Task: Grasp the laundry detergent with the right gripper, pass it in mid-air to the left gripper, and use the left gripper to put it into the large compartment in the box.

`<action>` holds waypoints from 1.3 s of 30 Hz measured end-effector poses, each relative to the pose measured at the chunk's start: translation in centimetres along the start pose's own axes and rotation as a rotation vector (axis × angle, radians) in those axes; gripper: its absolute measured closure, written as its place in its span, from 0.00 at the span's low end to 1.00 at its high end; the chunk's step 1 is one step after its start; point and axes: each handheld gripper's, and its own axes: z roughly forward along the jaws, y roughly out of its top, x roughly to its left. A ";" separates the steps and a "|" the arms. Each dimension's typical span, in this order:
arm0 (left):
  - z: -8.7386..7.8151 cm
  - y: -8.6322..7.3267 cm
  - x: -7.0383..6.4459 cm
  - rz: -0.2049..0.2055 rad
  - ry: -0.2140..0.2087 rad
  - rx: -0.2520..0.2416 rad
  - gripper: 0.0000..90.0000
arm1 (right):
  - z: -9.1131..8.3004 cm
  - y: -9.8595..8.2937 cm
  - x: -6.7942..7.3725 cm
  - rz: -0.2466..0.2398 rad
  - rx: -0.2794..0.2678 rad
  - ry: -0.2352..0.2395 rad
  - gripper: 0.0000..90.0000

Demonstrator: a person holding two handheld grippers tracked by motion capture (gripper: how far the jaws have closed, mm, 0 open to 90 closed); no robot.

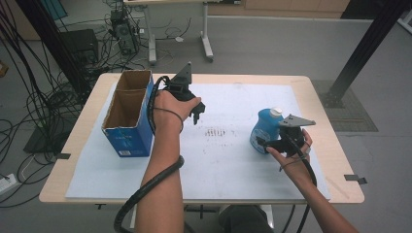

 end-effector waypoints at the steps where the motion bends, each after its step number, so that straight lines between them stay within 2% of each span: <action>1: 0.0 0.0 0.0 0.000 -0.001 -0.001 0.07 | 0.0 0.0 0.0 -0.001 -0.001 0.001 0.02; 6: -0.2 0.0 -0.1 -0.001 -0.012 -0.008 0.07 | -0.1 0.0 -0.1 -0.002 -0.002 -0.006 0.02; 39: -0.1 0.0 -0.2 0.002 -0.004 -0.005 0.07 | 0.0 0.1 -0.2 -0.001 0.004 -0.002 0.02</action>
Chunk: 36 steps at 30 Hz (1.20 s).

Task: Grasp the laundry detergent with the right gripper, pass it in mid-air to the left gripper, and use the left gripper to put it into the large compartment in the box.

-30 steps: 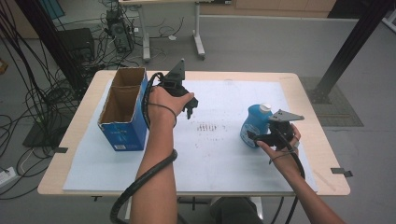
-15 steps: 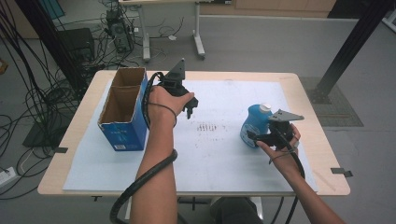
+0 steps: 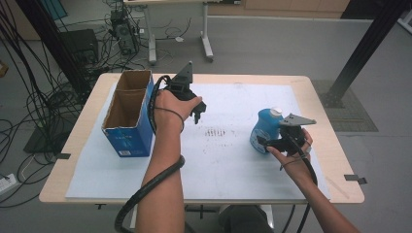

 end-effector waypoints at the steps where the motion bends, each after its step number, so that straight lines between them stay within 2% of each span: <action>1: 0.0 0.0 0.0 0.000 0.000 0.000 0.07 | 0.0 0.0 0.0 0.000 0.000 0.000 0.02; 29: -0.3 0.0 0.2 -0.003 0.000 -0.009 0.07 | 0.0 0.2 0.1 -0.005 0.001 -0.007 0.03; 36: -0.1 -0.1 0.0 0.000 0.000 -0.006 0.07 | -0.1 0.1 0.0 0.001 0.004 -0.005 0.07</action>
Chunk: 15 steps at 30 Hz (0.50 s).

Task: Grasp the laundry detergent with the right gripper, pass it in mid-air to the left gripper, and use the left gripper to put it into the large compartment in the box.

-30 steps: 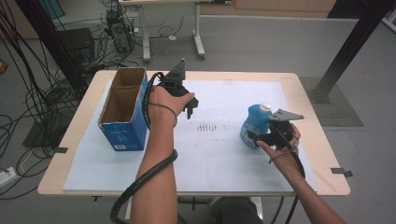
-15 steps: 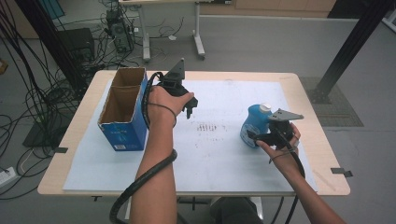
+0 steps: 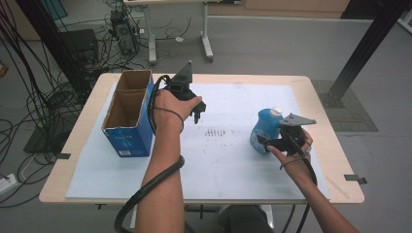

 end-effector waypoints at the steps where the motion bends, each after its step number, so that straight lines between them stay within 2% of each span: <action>1: 0.0 0.0 0.0 0.000 0.000 0.000 0.07 | 0.0 0.0 0.0 -0.002 0.001 0.002 0.08; 15: 0.0 0.0 -0.1 0.000 0.005 0.001 0.07 | 0.1 -0.1 0.0 -0.014 -0.005 0.018 0.22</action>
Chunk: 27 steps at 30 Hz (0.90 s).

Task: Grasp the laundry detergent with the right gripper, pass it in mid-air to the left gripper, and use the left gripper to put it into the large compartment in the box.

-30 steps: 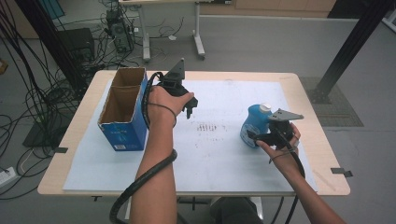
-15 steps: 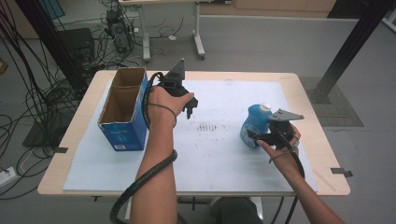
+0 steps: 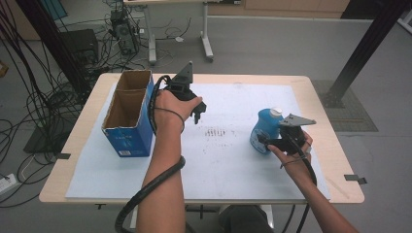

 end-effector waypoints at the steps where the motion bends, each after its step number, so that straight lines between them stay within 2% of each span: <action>1: 0.0 0.0 0.0 0.000 0.000 0.000 0.07 | 0.0 0.0 0.0 -0.003 0.000 0.002 0.23; 18: 0.3 0.0 0.2 -0.004 -0.003 0.005 0.07 | 0.5 -0.4 -0.3 0.025 0.007 0.033 0.42; 21: 0.3 0.0 0.2 -0.006 -0.005 0.003 0.07 | 0.6 -0.4 -0.2 0.015 0.007 0.039 0.46; 27: 0.3 -0.1 0.4 -0.007 -0.006 0.002 0.07 | 0.6 -0.4 -0.1 0.013 0.012 0.039 0.46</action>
